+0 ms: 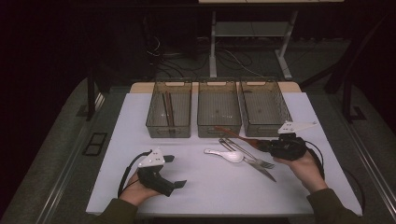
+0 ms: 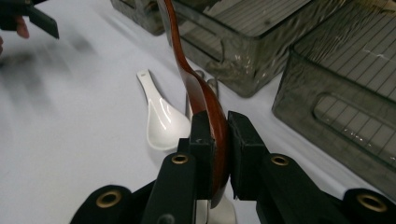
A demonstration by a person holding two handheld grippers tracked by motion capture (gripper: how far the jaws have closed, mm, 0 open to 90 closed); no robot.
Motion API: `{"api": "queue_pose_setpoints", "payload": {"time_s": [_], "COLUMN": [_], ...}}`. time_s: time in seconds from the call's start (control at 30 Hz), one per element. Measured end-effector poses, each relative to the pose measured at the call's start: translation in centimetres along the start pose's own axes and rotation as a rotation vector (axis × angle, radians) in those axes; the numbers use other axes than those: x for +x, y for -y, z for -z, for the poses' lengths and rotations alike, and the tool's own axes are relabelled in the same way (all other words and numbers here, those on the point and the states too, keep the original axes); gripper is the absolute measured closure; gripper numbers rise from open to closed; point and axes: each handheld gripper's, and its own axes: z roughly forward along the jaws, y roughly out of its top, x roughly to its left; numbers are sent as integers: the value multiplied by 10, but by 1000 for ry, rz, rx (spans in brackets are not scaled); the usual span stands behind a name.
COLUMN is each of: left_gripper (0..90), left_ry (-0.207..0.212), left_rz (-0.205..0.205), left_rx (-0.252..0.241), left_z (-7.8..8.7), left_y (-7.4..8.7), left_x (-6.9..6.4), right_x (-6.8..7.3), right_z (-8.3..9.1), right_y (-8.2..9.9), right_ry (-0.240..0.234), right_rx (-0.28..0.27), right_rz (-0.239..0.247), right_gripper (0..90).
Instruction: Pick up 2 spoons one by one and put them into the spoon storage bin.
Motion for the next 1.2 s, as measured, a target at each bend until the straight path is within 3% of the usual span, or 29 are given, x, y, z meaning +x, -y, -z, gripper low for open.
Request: {"api": "queue_pose_setpoints", "payload": {"time_s": [0.47, 0.67, 0.83, 1.2], "left_gripper": [0, 0, 0, 0], "left_ry": [2, 4, 9, 12], "left_rz": [3, 2, 1, 0], "left_rx": [-1, -5, -5, -10], "left_z": [-1, 0, 0, 0], "left_y": [0, 0, 0, 0], "left_x": [0, 0, 0, -1], "right_x": [-1, -5, -7, -12], "right_z": [-16, -34, -50, -85], "right_y": [-37, -58, -74, -87], "right_ry": [72, 120, 177, 217], "right_rx": [-32, -38, -24, 20], "right_rz": [-31, -61, -60, -91], "right_gripper": [810, 810, 810, 810]}}
